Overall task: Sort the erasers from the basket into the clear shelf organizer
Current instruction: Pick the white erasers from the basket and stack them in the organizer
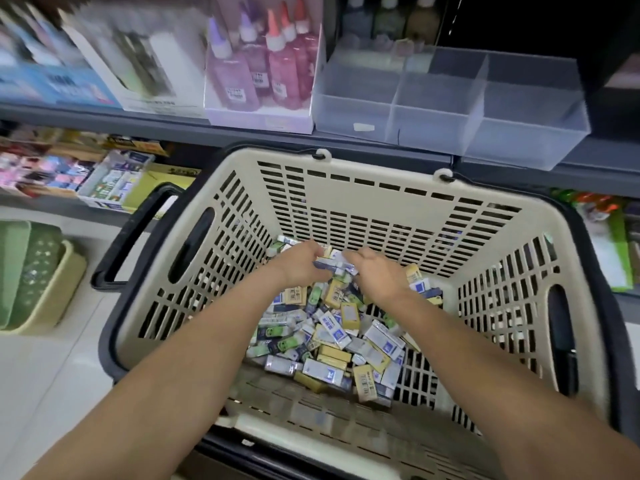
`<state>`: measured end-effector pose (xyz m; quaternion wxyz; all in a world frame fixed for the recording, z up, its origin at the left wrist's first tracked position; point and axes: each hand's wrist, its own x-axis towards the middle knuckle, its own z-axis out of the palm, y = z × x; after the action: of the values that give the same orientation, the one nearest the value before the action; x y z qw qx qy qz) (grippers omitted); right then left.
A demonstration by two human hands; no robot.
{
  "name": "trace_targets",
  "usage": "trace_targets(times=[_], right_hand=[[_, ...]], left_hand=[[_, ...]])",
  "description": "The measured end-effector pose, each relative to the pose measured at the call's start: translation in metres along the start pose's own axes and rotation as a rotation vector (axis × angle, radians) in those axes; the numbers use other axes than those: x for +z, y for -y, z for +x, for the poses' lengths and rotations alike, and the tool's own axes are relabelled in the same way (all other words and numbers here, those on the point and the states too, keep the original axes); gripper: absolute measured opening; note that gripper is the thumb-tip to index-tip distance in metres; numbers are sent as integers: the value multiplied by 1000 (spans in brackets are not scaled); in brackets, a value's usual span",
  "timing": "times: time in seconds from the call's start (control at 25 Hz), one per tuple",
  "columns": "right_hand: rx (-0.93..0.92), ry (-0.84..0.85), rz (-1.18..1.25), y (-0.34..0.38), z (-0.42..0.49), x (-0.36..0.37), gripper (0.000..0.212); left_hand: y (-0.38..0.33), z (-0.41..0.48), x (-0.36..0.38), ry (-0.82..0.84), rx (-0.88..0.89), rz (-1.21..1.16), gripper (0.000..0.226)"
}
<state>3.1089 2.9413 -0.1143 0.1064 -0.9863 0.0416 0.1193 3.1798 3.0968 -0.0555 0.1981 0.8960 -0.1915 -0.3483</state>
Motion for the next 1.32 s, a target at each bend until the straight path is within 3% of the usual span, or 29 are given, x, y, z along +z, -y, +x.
trace_targets(times=[0.32, 0.56, 0.72, 0.8, 0.92, 1.12, 1.24, 1.32], right_hand=[[53, -39, 353, -15, -6, -16, 24], [100, -17, 699, -15, -15, -42, 26], [65, 76, 852, -5, -25, -52, 27], [141, 87, 994, -2, -29, -59, 29], [289, 151, 1159, 0, -39, -71, 25], [307, 166, 1211, 3, -50, -79, 12], [326, 170, 1342, 1, -49, -86, 20], [294, 180, 1337, 2, -44, -87, 14]], left_hand=[[-7, 1, 6, 2, 16, -92, 57], [-15, -3, 7, -33, 156, -7, 67], [-18, -6, 5, -4, 221, -15, 37], [-19, -8, 4, 31, 178, -117, 23], [-20, -12, 4, 111, 123, -409, 22], [-25, -17, 3, 257, 111, -646, 18], [-22, -16, 2, 234, 63, -725, 24], [-20, -14, -1, 217, 39, -761, 21]])
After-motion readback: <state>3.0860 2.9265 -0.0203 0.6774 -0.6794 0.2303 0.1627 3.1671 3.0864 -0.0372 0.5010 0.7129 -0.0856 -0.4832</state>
